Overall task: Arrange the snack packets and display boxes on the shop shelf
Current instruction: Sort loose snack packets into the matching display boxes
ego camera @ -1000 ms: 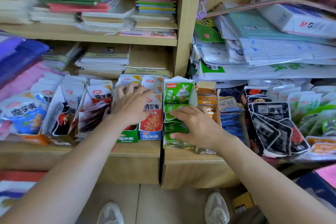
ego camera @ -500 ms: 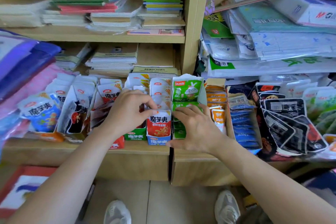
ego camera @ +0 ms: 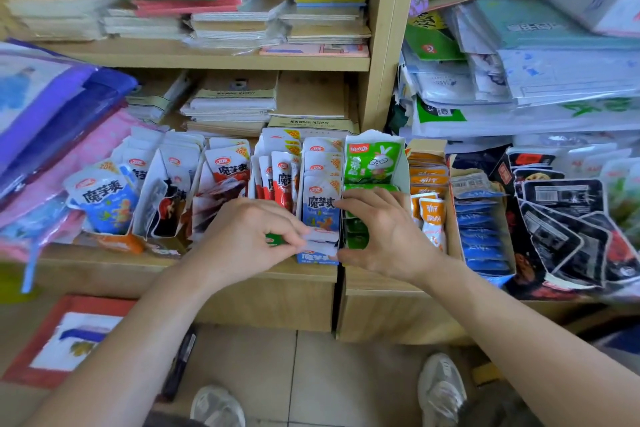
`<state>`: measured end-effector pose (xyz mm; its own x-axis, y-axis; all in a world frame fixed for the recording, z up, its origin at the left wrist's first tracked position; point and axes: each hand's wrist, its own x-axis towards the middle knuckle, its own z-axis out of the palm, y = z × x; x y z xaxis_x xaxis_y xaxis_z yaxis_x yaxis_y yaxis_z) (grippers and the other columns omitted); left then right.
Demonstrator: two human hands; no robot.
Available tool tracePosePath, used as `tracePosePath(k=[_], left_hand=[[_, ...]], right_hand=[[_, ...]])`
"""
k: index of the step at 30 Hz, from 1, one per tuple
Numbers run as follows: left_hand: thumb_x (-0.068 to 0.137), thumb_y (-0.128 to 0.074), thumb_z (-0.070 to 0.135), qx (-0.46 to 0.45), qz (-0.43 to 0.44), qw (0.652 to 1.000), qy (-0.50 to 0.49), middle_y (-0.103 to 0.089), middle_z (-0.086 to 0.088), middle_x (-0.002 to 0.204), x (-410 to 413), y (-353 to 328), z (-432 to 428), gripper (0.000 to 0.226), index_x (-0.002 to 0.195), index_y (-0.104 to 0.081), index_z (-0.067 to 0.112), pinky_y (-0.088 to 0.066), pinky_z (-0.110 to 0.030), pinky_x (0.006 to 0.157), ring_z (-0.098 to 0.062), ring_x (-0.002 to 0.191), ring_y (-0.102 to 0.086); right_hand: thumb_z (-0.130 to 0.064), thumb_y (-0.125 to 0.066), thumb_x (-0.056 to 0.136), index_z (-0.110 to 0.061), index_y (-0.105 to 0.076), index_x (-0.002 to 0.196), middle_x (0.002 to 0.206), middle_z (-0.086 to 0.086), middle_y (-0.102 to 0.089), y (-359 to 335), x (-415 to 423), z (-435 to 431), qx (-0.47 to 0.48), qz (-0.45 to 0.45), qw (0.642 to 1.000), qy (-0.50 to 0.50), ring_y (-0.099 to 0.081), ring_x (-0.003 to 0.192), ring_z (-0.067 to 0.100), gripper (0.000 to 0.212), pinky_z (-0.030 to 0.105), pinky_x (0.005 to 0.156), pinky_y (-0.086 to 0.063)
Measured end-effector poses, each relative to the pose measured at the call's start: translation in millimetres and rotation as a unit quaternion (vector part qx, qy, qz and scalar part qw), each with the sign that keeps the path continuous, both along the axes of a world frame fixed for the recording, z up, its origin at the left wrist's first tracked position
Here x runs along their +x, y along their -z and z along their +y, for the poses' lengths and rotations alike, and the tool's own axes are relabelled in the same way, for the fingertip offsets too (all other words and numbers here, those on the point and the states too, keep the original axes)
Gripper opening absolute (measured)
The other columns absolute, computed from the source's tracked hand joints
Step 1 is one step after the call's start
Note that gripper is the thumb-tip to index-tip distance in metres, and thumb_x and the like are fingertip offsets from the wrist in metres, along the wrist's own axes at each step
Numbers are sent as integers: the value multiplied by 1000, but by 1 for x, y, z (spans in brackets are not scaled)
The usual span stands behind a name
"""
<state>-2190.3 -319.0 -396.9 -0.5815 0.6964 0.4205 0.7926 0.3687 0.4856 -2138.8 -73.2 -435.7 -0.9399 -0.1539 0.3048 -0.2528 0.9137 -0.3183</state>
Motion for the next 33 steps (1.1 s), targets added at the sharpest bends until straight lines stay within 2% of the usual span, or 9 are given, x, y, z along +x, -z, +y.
tracePosePath(k=[5, 8, 11, 13, 16, 21, 24, 29, 33], left_hand=[[80, -83, 20, 65, -39, 994, -79, -76, 17, 82, -1, -1, 8, 8, 85, -81, 26, -61, -31, 73, -2, 77, -72], [83, -82, 18, 141, -91, 978, -126, -75, 15, 76, -11, 1, 21, 8, 83, -79, 26, -60, -36, 68, -11, 71, -72], [84, -81, 17, 189, -112, 965, -145, -75, 10, 77, -22, 0, 30, 9, 83, -77, 25, -57, -37, 68, -15, 72, -72], [84, -81, 16, 218, -109, 958, -150, -75, 11, 79, -29, -3, 34, 17, 82, -75, 31, -58, -40, 71, -14, 75, -72], [83, -81, 15, 251, -115, 949, -153, -75, 10, 80, -37, -8, 40, 17, 83, -74, 31, -59, -38, 72, -14, 77, -73], [81, -83, 12, 267, -149, 944, -122, -76, 6, 79, -42, -12, 41, 17, 83, -75, 27, -55, -26, 68, -12, 74, -73], [81, -83, 12, 270, -169, 941, -119, -77, 9, 86, -41, -15, 37, 19, 88, -75, 27, -54, -20, 72, -8, 81, -73], [77, -87, 16, 181, -226, 948, -134, -72, 10, 113, -39, -3, 26, 62, 131, -60, 27, -57, -23, 82, -3, 97, -69], [79, -85, 20, 120, -194, 962, -151, -70, 9, 118, -25, 13, 31, 66, 139, -58, 26, -57, -21, 80, -2, 94, -68]], right_hand=[[-50, -85, 69, -27, -69, 122, 124, -11, -65, -9, -1, -8, -98, -5, 995, -8, -52, 118, 15, 60, 40, 100, -30], [-37, -87, 72, -24, -68, 122, 110, -13, -68, -17, -8, -11, -170, -37, 985, -5, -60, 107, 11, 55, 43, 100, -44], [-28, -89, 72, -19, -66, 124, 105, -12, -69, -23, -19, -11, -223, -54, 973, 7, -61, 89, 1, 57, 9, 83, -49], [-30, -89, 71, -20, -64, 124, 102, -13, -70, -27, -29, -11, -225, -60, 972, 17, -61, 84, -3, 60, 3, 72, -45], [-30, -92, 67, -20, -62, 123, 97, -17, -67, -30, -40, -13, -253, -63, 965, 15, -60, 82, -11, 64, 8, 72, -47], [-22, -91, 70, -18, -63, 124, 106, -6, -73, -25, -52, -12, -292, -80, 953, 0, -68, 97, 5, 61, 30, 87, -57], [-17, -89, 72, -14, -64, 123, 107, -5, -74, -22, -53, -11, -330, -93, 939, -9, -69, 99, 8, 57, 29, 85, -58], [-2, -80, 80, -4, -63, 121, 109, 5, -75, -23, -54, -10, -482, -88, 872, -2, -71, 101, 16, 45, 30, 81, -58], [0, -74, 83, 1, -60, 120, 109, 11, -73, -30, -51, -7, -563, -91, 822, 6, -71, 98, 18, 39, 29, 78, -58]])
